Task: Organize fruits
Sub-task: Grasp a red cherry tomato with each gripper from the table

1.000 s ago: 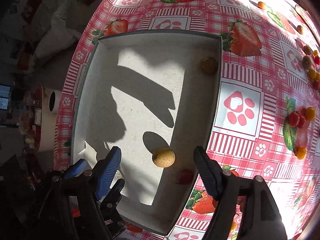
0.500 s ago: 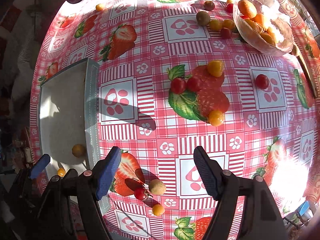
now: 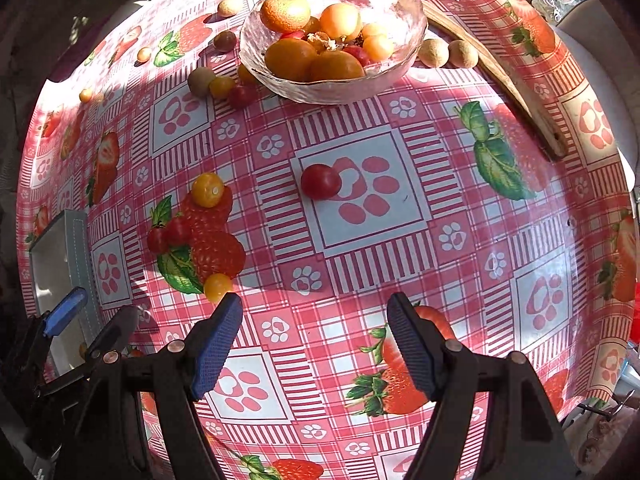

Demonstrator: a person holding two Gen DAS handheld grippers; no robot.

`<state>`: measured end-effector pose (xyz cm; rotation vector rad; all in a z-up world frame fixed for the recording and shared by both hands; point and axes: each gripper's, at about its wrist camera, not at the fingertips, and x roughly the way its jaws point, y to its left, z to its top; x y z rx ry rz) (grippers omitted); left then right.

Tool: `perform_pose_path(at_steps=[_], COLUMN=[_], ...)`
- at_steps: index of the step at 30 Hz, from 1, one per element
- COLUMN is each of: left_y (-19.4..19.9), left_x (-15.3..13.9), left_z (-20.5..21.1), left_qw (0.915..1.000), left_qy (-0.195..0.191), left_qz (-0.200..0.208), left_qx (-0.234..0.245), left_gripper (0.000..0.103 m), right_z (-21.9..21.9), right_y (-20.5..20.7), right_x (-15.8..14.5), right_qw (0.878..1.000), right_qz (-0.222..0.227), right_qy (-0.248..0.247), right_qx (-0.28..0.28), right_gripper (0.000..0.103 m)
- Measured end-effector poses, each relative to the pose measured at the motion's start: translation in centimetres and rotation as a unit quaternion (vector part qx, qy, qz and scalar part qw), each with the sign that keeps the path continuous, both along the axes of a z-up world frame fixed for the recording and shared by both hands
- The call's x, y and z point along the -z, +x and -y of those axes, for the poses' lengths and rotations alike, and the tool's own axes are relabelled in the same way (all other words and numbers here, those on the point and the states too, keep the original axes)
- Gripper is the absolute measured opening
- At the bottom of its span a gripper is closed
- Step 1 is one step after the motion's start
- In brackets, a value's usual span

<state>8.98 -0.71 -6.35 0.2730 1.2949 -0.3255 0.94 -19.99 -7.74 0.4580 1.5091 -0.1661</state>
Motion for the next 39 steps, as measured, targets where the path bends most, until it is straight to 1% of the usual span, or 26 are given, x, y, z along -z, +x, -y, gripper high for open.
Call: perform_pose_path(at_steps=[7,12,17,20,21,22,23,24,25,26,27,28,31,36,39], left_y=[1.8,2.6,3.0,3.2,3.2,3.2,3.2,3.1,3.0,2.8,2.5,2.5,2.3,1.4,1.1], left_x=[2.1,2.6,2.6,2.5,2.4,2.4,2.4,2.2,2.1,2.0,1.8,1.7,1.4,0.2,-0.4], left_z=[1.4,2.4,3.3,3.7,3.8,3.8,4.0,4.4,4.7,5.2,5.5,5.7,5.4,4.3,3.4], left_qw=[0.9999,0.9999,0.9999,0.9999,1.0,1.0,1.0,1.0,0.9999,0.9999,0.9998,0.9997,0.9994,0.9978,0.997], left_qy=[0.009,0.01,0.007,0.005,0.003,-0.004,-0.004,-0.006,-0.007,-0.009,-0.01,-0.011,-0.031,-0.063,-0.072], left_qz=[-0.005,-0.003,0.006,0.006,0.005,0.002,0.003,0.004,0.005,0.005,0.005,0.003,-0.012,-0.021,-0.025], left_qx=[-0.005,-0.008,-0.005,-0.007,-0.008,-0.007,-0.006,-0.001,0.006,0.013,0.019,0.022,0.013,-0.004,-0.012], left_gripper=[0.077,0.077,0.077,0.077,0.076,0.069,0.067,0.058,0.047,0.04,0.024,0.022,0.022,0.022,0.022], right_z=[1.1,1.4,1.4,1.5,1.5,1.4,1.2,1.2,1.0,0.9,1.0,1.0,1.5,1.8,2.0], right_y=[2.3,4.5,6.7,7.9,8.1,8.4,8.7,9.1,9.6,9.8,10.0,10.1,9.2,7.9,6.9], right_x=[1.5,2.9,3.1,3.2,3.2,3.1,3.1,2.9,2.8,2.8,2.8,2.7,2.9,2.4,2.1], right_qw=[1.0,1.0,0.999,0.999,0.998,0.998,0.998,0.998,0.998,0.998,0.998,0.998,0.999,0.999,0.999], right_qz=[0.005,0.008,0.021,0.023,0.024,0.025,0.025,0.026,0.026,0.027,0.028,0.03,0.034,0.036,0.033], right_qy=[-0.003,-0.007,-0.019,-0.031,-0.034,-0.039,-0.042,-0.046,-0.047,-0.047,-0.044,-0.038,-0.018,0.003,0.013], right_qx=[-0.017,-0.026,-0.034,-0.037,-0.038,-0.038,-0.039,-0.04,-0.04,-0.041,-0.04,-0.039,-0.031,-0.023,-0.013], right_gripper=[0.076,0.074,0.074,0.068,0.064,0.056,0.052,0.042,0.033,0.027,0.024,0.024,0.024,0.024,0.024])
